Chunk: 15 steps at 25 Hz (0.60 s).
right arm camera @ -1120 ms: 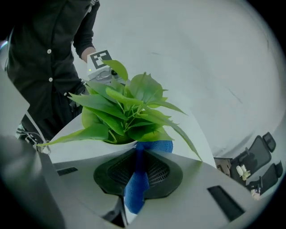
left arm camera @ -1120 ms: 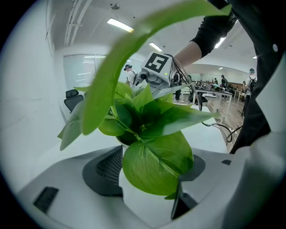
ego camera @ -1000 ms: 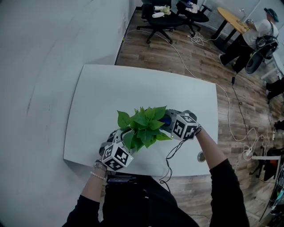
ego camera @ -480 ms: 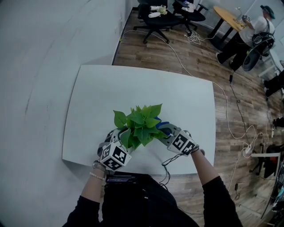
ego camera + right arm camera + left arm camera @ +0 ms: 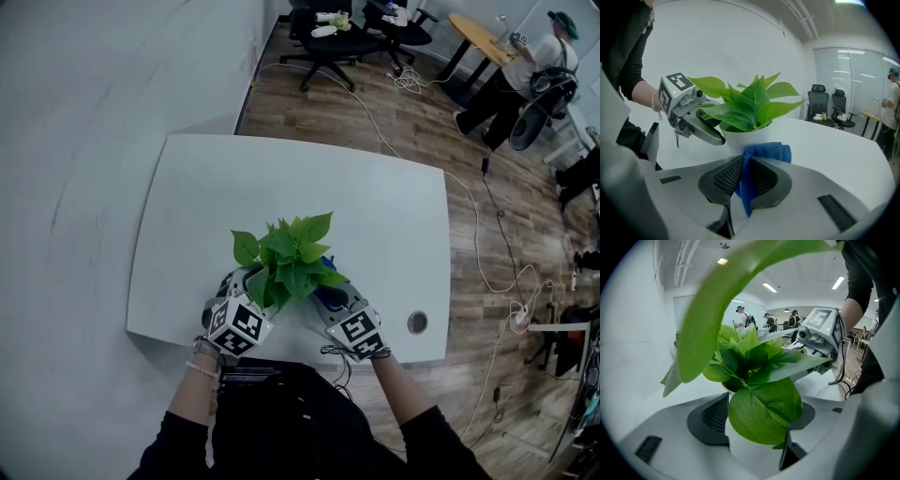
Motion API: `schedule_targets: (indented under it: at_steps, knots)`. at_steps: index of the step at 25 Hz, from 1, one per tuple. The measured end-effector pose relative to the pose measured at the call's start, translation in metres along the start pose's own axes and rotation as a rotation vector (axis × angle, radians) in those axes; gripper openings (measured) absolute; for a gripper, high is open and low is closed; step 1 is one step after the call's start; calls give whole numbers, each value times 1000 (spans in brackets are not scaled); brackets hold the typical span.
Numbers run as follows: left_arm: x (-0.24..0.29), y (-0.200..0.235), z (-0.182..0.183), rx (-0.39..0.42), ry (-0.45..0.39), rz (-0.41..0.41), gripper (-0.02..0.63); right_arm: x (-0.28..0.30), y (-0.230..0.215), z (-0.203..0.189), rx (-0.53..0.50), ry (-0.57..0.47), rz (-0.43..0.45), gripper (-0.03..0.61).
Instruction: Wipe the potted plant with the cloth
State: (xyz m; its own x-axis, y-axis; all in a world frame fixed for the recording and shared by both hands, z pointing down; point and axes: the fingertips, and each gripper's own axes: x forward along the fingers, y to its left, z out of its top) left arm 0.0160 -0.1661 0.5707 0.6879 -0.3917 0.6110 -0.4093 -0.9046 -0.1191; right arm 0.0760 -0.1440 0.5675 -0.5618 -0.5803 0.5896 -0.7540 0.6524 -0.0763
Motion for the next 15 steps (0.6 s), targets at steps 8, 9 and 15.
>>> schedule_targets:
  at_steps: [8,9,15]
  knots:
    - [0,-3,3,-30,1,25,321,2,33,-1,70,-15,16,75]
    - [-1,-3,4,-32,3,27,320,1,36,1,73,-19,30,75]
    - [-9,-11,16,-95,-15,17,321,-14,38,8,157,-66,33,75]
